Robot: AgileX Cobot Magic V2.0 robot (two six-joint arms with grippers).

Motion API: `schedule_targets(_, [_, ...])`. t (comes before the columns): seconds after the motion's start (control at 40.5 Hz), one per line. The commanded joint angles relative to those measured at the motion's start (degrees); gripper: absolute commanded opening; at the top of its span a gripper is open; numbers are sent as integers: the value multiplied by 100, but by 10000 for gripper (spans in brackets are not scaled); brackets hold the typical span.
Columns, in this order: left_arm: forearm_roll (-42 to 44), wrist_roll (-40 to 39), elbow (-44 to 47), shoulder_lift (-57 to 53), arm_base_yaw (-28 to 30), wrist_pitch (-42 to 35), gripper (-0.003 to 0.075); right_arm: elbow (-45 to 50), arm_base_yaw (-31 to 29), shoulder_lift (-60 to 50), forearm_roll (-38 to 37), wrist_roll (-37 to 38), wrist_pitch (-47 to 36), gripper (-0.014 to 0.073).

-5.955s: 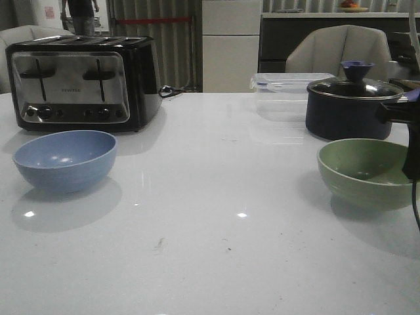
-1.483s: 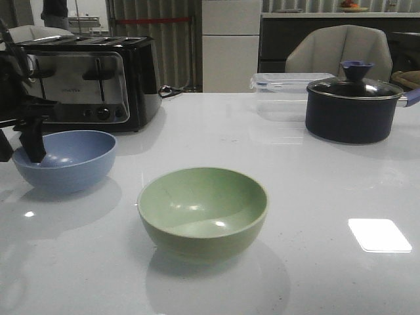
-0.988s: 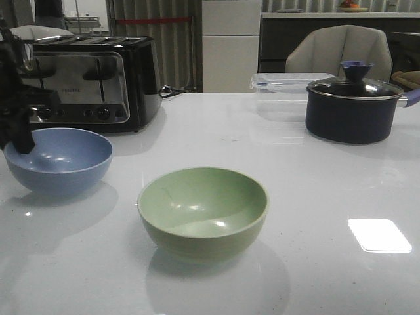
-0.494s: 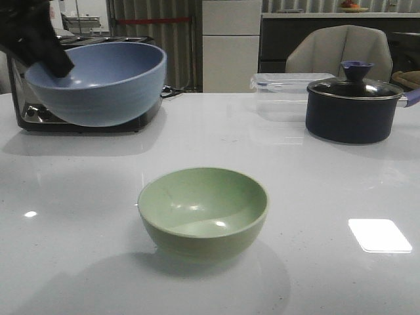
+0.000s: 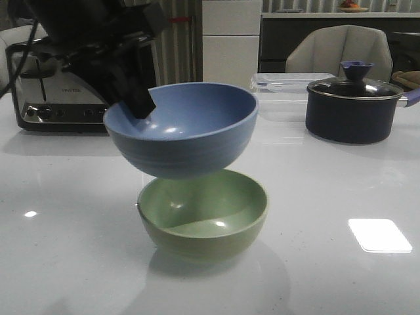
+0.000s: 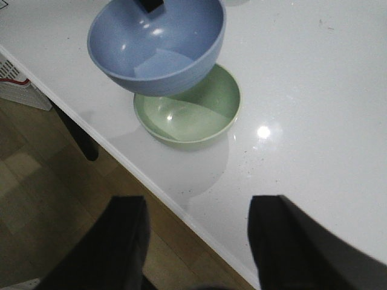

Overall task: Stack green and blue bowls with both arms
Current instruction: 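Carry the blue bowl with the left gripper and lower it into the green bowl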

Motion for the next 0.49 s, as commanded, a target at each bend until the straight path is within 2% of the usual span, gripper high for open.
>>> schedule_targets(0.0, [-34,-161,-289,-18,-140,-281,94,-153,2,-6,47,-61,-377,477])
schedule_targets(0.173, [154,-197,-363,302,-350,-313,99,-153,2,-6,47,-61,-377,477])
schedule_targets(0.321, [804,-660,-363,478,-416,-466,100,-153,2,-6,47,-61,-377,477])
schedule_targets(0.469, [804,-674,-363,620,-416,-529,100,-153,2,-6,47,-61,-376,477])
